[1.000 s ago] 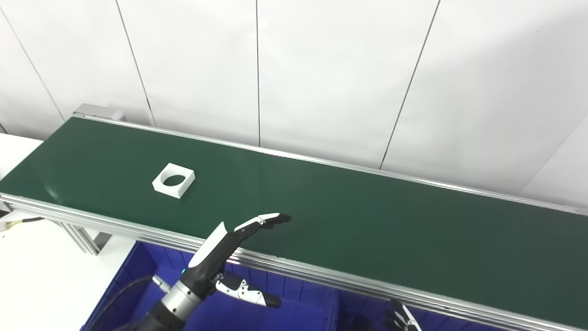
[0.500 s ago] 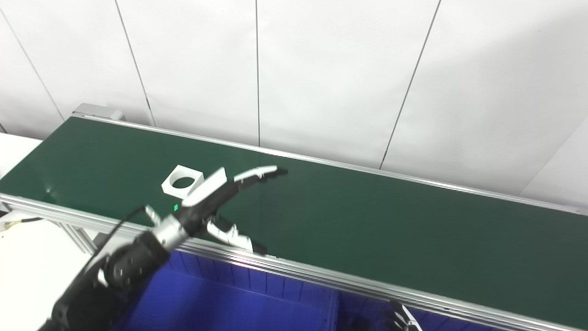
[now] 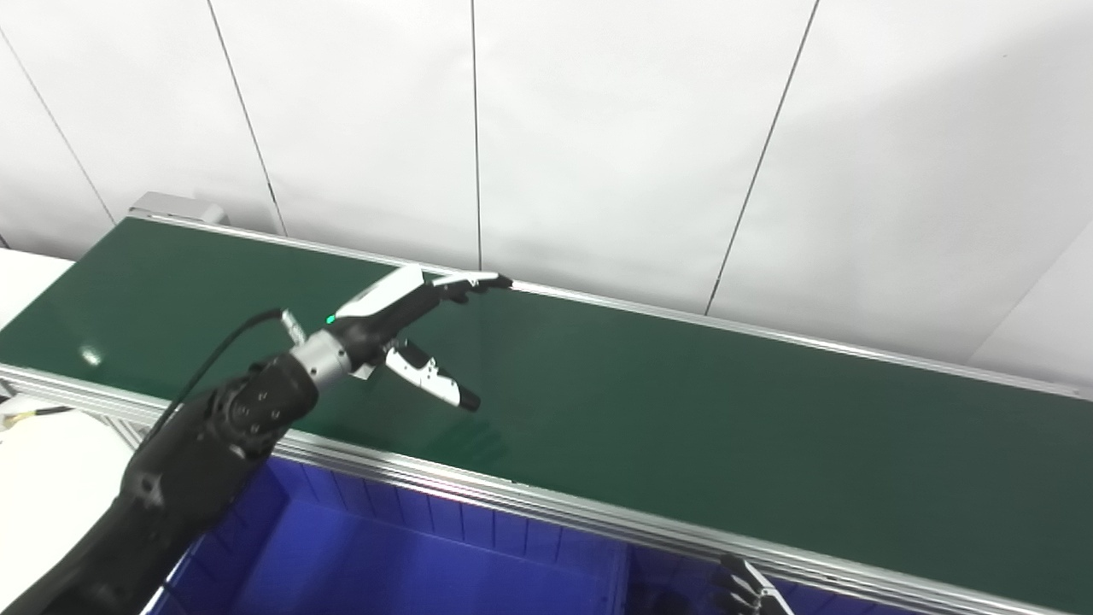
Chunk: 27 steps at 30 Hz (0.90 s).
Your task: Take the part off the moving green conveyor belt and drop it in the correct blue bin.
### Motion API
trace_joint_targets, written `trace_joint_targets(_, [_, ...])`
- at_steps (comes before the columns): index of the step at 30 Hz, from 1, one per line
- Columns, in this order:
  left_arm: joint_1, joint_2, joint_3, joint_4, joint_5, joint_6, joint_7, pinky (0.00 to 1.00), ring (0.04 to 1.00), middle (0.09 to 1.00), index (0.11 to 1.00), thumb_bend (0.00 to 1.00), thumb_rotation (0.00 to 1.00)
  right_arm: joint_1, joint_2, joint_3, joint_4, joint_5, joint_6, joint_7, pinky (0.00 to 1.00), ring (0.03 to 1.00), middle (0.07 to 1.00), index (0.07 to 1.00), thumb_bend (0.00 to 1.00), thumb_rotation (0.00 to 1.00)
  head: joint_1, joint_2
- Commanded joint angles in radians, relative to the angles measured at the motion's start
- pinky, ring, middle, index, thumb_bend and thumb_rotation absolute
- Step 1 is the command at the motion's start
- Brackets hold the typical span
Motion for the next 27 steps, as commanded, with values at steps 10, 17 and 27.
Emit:
trace_joint_targets(10, [-0.159, 0.063, -0.017, 0.153, 0.167, 0.006, 0.002, 0.81, 0.901, 0.917, 0.881, 0.88, 0.33, -0.011, -0.02, 0.024, -0.017, 0.005, -0.058, -0.041, 0.68, 0.751, 0.805, 0.867, 0.88, 0.3, 0.006, 0.001])
trace_joint_targets(17, [-0.22, 0.092, -0.051, 0.248, 0.255, 0.0, 0.002, 0.85, 0.904, 0.929, 0.89, 0.91, 0.29, -0.009, -0.02, 0.029, -0.022, 0.02, -0.058, -0.043, 0.67, 0.752, 0.804, 0.862, 0.89, 0.28, 0.008, 0.004])
trace_joint_targets(27, [-0.257, 0.129, -0.117, 0.335, 0.351, -0.003, 0.0, 0.91, 0.939, 0.935, 0.897, 0.96, 0.2, -0.005, -0.02, 0.03, -0.03, 0.025, -0.058, -0.042, 0.67, 0.748, 0.805, 0.864, 0.88, 0.28, 0.007, 0.006])
